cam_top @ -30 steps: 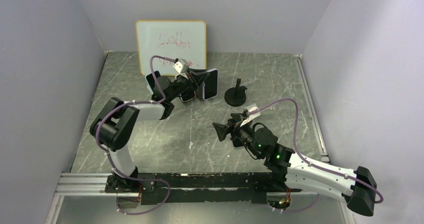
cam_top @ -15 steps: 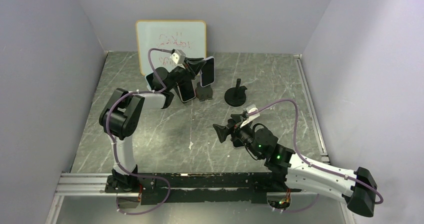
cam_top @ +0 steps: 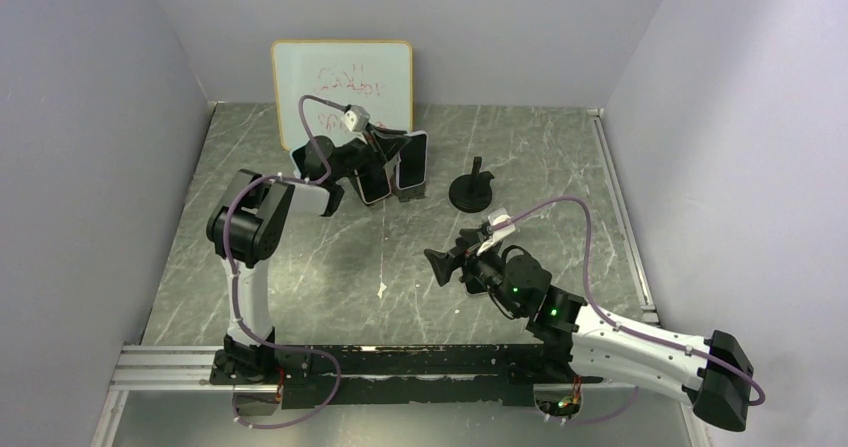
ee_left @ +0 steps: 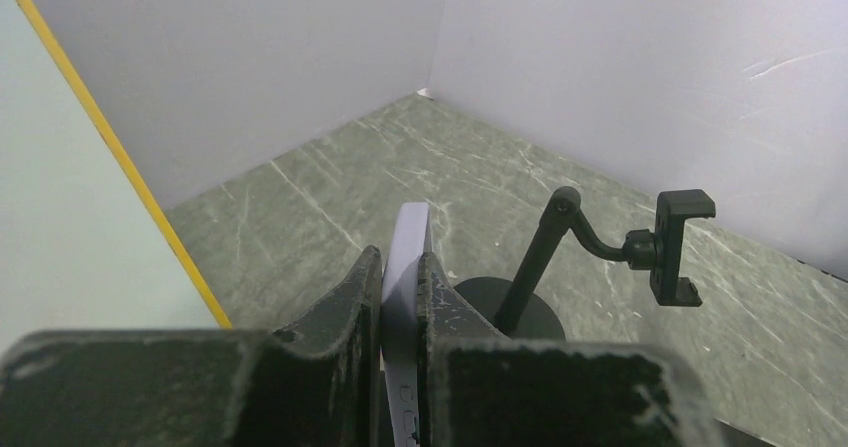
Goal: Place the phone on the phone stand
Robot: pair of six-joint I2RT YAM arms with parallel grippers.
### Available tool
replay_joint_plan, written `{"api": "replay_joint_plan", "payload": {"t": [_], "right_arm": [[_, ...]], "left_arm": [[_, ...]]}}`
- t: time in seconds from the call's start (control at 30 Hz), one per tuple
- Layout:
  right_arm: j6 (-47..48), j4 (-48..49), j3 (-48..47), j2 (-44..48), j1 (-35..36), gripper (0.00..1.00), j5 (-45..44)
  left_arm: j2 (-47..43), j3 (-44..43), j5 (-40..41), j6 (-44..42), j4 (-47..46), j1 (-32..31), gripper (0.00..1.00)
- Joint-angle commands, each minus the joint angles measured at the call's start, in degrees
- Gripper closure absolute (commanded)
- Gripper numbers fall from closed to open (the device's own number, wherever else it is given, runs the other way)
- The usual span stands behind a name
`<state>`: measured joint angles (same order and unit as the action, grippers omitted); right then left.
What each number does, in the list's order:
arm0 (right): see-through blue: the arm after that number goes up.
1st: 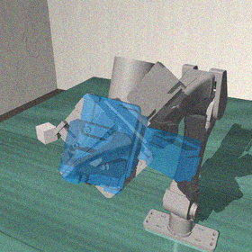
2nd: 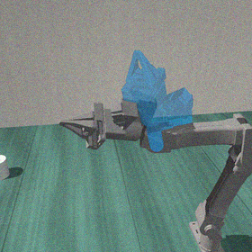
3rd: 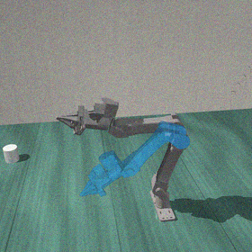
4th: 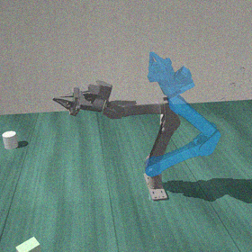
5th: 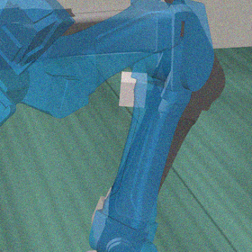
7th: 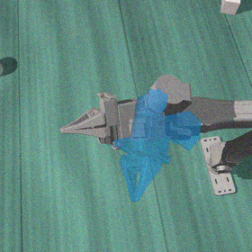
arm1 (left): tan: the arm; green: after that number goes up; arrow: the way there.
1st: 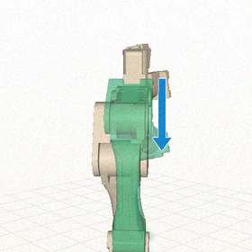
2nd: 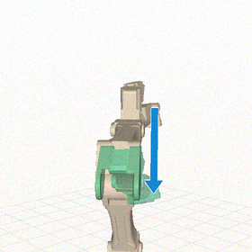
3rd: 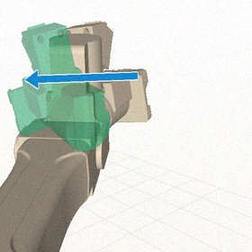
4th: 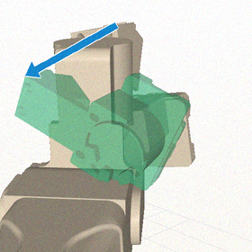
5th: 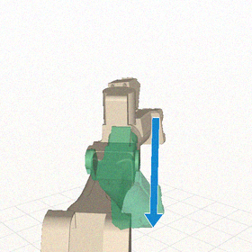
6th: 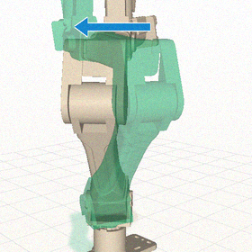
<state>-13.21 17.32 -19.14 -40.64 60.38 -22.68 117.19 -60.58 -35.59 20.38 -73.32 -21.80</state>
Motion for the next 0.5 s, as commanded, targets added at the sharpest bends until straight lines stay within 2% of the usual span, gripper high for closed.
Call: {"api": "replay_joint_plan", "payload": {"t": [0.0, 0.47], "right_arm": [[0.2, 1.5, 0.5, -0.5, -0.4, 0.00, 0.6], [-0.4, 2.8, 0.5, -2.8, -0.6, 0.00, 1.2]], "left_arm": [[-0.6, -0.4, -3.7, 1.2, -7.0, 1.3, 0.95], [5.9, 1.9, -4.7, 8.9, -20.2, 2.6, 0.95]]}}
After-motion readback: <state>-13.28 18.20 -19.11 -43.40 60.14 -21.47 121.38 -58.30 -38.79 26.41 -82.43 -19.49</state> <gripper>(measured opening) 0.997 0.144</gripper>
